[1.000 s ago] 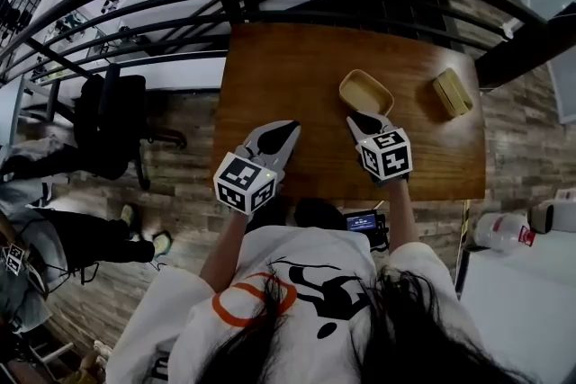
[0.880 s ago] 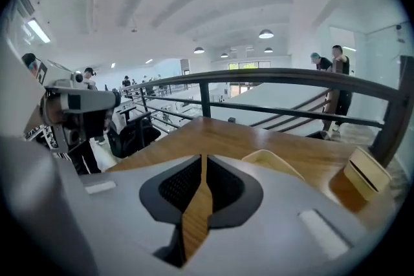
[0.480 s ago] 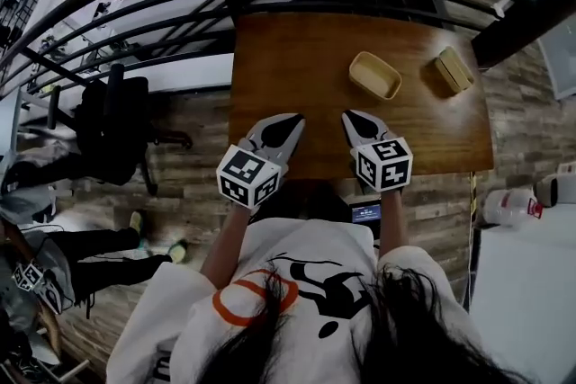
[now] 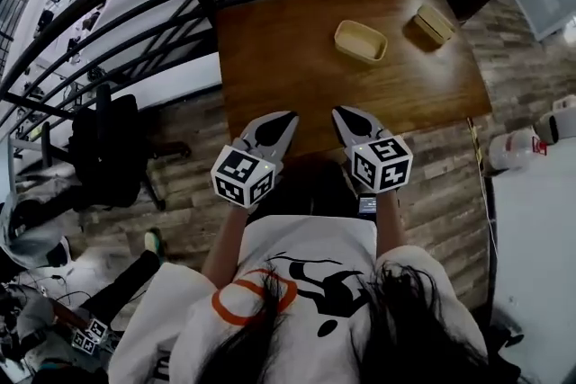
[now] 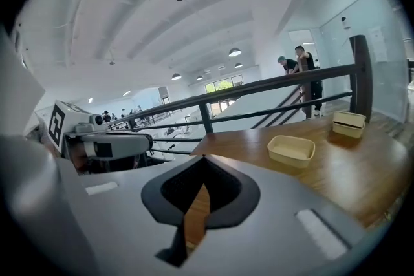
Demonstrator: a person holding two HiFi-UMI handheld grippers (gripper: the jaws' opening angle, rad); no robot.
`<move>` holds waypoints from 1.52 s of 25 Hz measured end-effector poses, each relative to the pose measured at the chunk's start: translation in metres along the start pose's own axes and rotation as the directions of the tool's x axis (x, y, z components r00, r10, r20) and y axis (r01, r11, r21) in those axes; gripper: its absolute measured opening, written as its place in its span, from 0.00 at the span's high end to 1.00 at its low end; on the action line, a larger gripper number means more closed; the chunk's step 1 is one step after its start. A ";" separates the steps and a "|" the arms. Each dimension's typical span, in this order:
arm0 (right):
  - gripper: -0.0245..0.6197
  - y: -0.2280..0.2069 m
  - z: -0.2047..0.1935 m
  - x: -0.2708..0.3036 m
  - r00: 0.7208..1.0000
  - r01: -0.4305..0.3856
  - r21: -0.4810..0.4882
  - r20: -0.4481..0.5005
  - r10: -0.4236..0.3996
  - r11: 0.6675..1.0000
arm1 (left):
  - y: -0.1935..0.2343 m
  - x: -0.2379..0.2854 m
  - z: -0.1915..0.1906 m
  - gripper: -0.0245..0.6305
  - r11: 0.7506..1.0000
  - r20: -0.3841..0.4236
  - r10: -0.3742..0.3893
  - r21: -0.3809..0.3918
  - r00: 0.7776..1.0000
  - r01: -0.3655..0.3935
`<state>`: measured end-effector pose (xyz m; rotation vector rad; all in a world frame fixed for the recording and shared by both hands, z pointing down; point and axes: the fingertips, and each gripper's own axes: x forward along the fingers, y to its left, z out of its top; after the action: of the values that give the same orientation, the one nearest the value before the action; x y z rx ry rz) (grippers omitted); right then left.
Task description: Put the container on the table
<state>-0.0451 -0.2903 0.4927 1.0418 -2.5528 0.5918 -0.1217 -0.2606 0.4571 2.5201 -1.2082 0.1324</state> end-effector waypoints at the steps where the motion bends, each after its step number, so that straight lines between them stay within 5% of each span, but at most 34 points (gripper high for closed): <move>1: 0.93 0.002 -0.001 -0.003 1.000 0.006 0.007 0.001 -0.006 1.000 | -0.001 -0.001 -0.002 0.96 1.000 -0.004 -0.009 -0.004 1.000 0.009; 13: 0.93 0.006 -0.019 -0.040 0.999 0.031 0.004 -0.031 -0.031 1.000 | -0.032 0.004 -0.009 0.96 0.999 0.001 -0.046 -0.028 0.999 0.046; 38: 0.93 0.031 -0.077 -0.183 0.992 -0.121 -0.081 -0.035 0.119 0.989 | -0.188 -0.034 -0.047 0.96 0.993 0.038 0.110 -0.035 0.993 -0.109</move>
<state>0.0678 -0.1255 0.4708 0.8506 -2.6037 0.5228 0.0045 -0.1100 0.4440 2.4399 -1.3540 0.0885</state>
